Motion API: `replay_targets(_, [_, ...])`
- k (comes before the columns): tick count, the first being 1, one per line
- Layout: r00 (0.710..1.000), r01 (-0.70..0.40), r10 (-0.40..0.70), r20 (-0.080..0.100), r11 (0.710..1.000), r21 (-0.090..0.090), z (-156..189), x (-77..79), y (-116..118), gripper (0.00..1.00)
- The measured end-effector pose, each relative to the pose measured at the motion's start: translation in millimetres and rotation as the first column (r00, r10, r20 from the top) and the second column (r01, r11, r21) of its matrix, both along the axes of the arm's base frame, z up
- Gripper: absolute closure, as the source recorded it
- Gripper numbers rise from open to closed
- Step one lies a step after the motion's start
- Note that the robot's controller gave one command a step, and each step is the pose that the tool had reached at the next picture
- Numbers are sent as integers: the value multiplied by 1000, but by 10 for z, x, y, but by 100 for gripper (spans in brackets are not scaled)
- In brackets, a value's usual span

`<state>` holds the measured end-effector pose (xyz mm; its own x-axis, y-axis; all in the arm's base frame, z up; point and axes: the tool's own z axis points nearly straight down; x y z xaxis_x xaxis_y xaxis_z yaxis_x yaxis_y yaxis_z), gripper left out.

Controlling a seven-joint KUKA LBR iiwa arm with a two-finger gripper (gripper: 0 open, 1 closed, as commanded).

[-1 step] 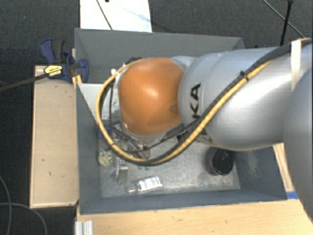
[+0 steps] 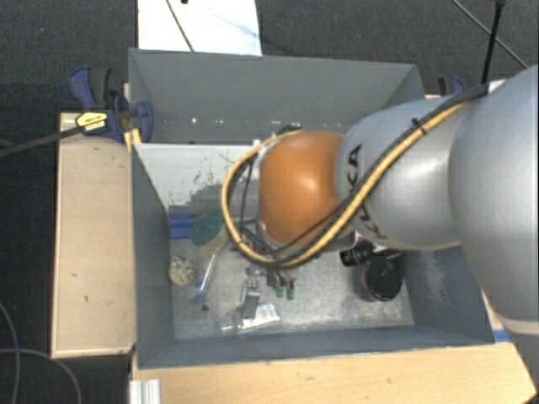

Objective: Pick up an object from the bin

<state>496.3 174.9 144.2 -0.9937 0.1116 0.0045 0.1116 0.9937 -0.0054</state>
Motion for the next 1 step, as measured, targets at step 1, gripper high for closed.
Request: replay_targets(1, [982, -191, 191, 1, 982, 0, -729, 827, 431, 0])
